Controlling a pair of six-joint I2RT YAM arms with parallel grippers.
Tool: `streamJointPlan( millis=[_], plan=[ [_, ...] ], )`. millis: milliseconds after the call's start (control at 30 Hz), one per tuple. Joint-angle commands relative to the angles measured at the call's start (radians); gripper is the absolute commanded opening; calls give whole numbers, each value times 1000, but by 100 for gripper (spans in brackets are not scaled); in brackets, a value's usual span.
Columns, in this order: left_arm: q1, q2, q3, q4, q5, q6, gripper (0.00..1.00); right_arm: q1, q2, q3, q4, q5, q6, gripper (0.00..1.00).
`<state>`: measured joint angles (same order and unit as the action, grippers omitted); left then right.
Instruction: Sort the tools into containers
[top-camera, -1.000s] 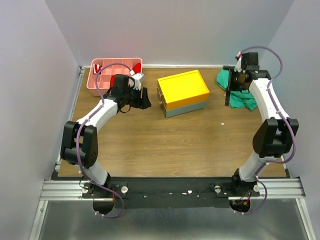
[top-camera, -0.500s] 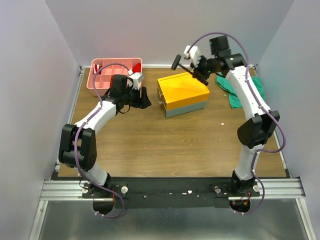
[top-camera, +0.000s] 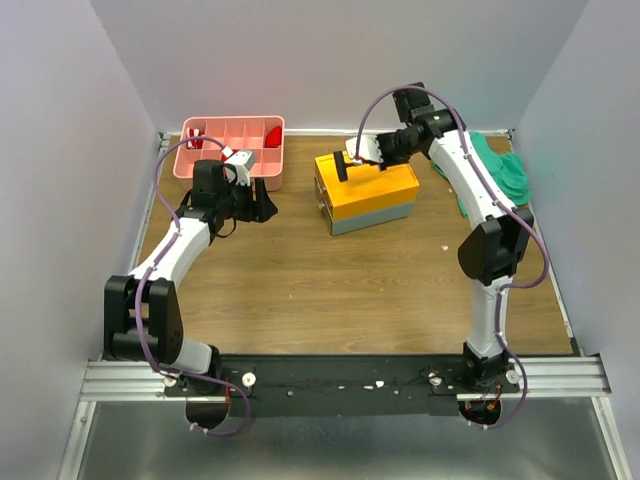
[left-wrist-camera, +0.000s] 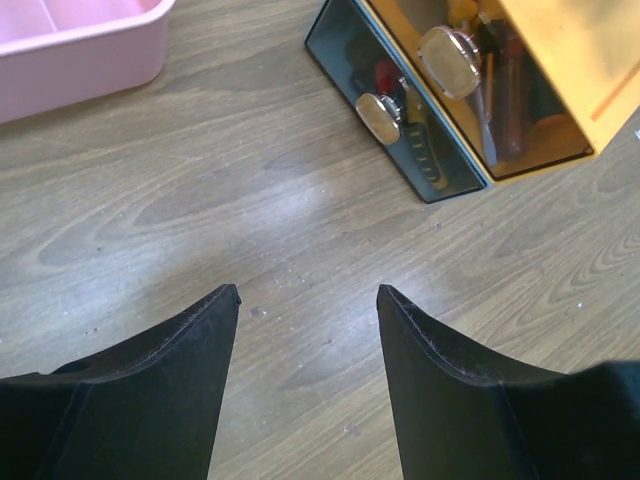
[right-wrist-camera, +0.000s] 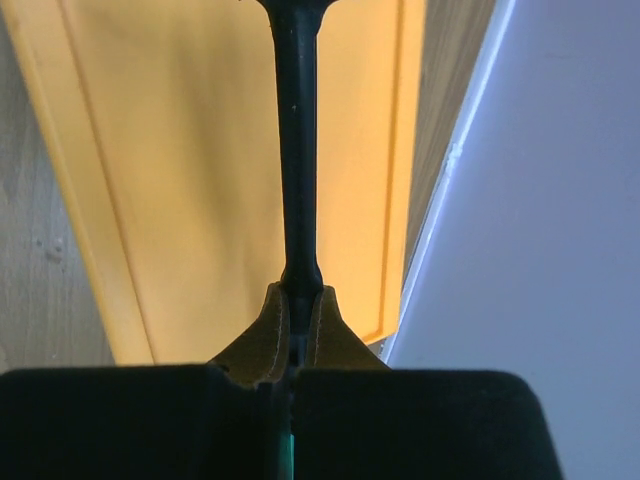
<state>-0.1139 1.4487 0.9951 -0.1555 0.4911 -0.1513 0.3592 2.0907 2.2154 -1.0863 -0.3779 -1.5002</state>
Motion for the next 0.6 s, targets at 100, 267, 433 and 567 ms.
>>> streamJointPlan(
  millis=[100, 267, 433, 567],
  plan=[
    [34, -36, -18, 28, 38, -8, 68, 1, 66, 33, -86, 39, -157, 1],
    [39, -17, -9, 27, 43, -13, 68, 12, 86, 36, -52, 43, -105, 1],
    [39, 4, -3, 31, 46, -24, 68, 35, 52, -61, 61, 72, -33, 30],
    [39, 9, 4, 36, 53, -31, 68, 38, -10, -114, 179, 68, 26, 60]
  ],
)
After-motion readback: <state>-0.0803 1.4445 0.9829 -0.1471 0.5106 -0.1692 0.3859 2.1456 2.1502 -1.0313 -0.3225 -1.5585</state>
